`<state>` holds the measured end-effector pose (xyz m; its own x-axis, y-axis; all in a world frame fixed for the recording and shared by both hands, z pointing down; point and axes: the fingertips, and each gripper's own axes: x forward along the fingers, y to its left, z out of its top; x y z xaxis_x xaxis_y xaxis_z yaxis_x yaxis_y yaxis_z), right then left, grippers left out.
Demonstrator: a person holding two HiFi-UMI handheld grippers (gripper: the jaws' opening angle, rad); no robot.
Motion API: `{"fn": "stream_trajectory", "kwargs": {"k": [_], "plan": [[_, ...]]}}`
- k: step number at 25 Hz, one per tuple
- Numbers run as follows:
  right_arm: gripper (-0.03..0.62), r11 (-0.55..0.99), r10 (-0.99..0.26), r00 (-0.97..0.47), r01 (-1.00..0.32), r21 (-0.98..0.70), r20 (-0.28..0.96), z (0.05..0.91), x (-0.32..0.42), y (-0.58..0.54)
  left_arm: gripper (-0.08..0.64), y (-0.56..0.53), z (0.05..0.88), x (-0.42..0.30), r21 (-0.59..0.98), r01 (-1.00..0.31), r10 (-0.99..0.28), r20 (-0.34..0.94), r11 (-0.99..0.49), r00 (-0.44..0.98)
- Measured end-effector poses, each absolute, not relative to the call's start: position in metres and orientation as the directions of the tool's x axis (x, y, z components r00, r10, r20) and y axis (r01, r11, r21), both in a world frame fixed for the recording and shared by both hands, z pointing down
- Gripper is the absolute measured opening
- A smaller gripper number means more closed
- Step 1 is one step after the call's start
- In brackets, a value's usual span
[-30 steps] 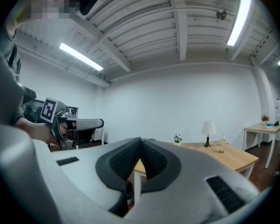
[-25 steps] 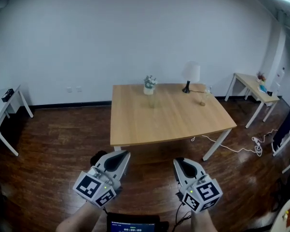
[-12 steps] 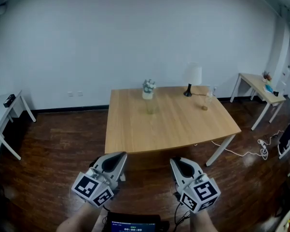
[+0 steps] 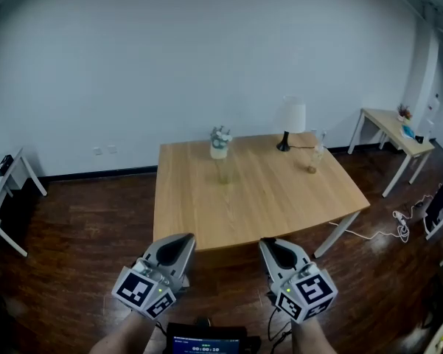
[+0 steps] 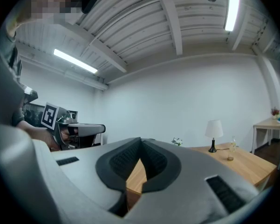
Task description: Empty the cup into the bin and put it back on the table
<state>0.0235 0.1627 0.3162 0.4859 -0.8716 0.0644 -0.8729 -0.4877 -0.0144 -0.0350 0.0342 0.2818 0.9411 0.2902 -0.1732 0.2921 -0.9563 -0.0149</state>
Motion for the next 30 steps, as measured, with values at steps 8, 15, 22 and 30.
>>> {"fn": "stream_trajectory", "kwargs": {"k": [8, 15, 22, 30], "plan": [[0.000, -0.498, -0.865, 0.497, -0.867, 0.003, 0.067, 0.311, 0.075, 0.117, -0.009, -0.014, 0.275, 0.020, 0.000, 0.303, 0.297, -0.193, -0.953, 0.935], [0.000, -0.522, -0.851, 0.519, -0.853, -0.008, 0.080, 0.313, 0.117, 0.086, -0.009, -0.043, 0.276, 0.057, 0.023, 0.325, 0.315, -0.190, -0.946, 0.930], [0.000, -0.533, -0.841, 0.532, -0.846, 0.019, 0.100, 0.315, 0.149, 0.056, -0.009, -0.082, 0.283, 0.090, 0.004, 0.280, 0.274, -0.187, -0.960, 0.943], [0.000, -0.516, -0.852, 0.515, -0.857, 0.019, 0.090, 0.310, 0.184, 0.037, -0.009, -0.093, 0.287, 0.114, 0.043, 0.288, 0.274, -0.196, -0.957, 0.941]]}}
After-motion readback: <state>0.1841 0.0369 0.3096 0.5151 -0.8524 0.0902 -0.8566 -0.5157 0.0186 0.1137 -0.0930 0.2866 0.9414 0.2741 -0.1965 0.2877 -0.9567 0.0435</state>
